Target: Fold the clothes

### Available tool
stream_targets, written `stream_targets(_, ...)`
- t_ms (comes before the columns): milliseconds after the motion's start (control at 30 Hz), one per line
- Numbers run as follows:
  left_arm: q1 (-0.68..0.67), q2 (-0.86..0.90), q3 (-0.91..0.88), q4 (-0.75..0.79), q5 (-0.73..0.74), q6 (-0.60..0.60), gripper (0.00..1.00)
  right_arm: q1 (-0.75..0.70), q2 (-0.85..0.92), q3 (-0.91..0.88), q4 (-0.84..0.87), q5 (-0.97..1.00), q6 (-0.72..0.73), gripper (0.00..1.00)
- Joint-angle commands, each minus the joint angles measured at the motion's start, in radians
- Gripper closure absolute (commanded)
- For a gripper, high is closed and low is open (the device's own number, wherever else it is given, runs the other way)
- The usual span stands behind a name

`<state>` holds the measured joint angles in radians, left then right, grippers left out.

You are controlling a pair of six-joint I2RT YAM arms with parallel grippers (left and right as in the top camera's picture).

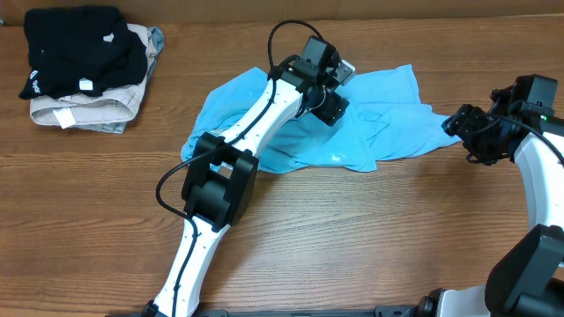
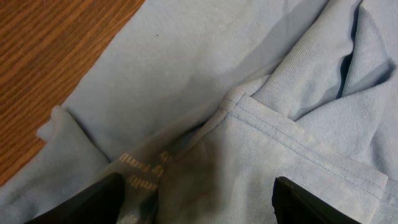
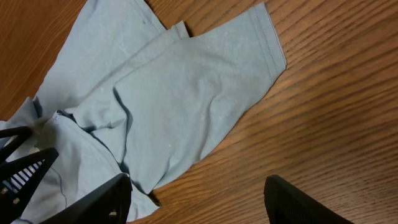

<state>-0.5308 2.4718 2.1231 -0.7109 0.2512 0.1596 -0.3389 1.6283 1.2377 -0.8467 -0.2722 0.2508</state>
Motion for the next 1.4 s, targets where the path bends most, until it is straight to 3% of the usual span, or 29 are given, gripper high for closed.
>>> stream_targets(0, -0.012, 0.011, 0.006, 0.002, 0.009, -0.006, 0.21, -0.003, 0.003, -0.008, 0.004, 0.011, 0.003, 0.28)
stream_targets(733, -0.024, 0.011, 0.005, -0.036, -0.037, -0.008, 0.31, -0.003, 0.003, -0.008, 0.001, 0.025, 0.003, 0.28)
stream_targets(1200, -0.026, 0.011, -0.040, -0.033, -0.051, -0.008, 0.69, -0.003, 0.003, -0.008, 0.004, 0.044, 0.003, 0.28)
stream_targets(1367, -0.024, 0.011, -0.040, -0.023, -0.062, -0.020, 0.93, -0.003, 0.003, -0.008, 0.003, 0.044, 0.003, 0.28)
